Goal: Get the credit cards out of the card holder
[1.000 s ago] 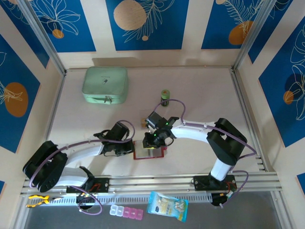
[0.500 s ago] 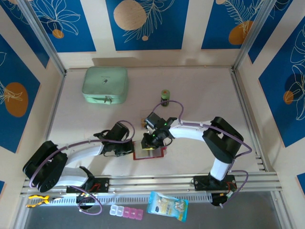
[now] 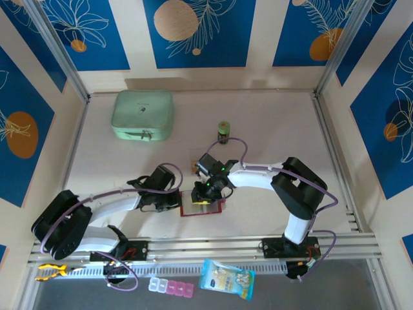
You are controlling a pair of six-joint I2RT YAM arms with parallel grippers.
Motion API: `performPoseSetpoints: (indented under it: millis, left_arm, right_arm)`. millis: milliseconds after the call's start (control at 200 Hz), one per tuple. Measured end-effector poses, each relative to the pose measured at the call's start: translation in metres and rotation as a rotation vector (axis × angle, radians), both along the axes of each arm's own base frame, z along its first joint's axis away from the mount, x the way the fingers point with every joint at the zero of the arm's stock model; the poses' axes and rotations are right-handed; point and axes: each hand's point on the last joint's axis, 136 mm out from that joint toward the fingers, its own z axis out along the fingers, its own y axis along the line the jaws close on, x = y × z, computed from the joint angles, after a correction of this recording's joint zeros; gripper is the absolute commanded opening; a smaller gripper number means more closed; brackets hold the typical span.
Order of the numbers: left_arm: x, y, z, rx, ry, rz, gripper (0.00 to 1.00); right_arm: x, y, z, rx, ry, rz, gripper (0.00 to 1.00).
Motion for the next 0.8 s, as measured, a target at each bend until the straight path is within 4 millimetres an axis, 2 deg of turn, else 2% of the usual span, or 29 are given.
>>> performPoseSetpoints:
  millis: [800]
  left_arm:
    - [-0.001, 0.003, 0.0, 0.028, 0.013, 0.005, 0.07]
  right_arm:
    - [0.001, -0.011, -0.007, -0.024, -0.005, -0.018, 0.28]
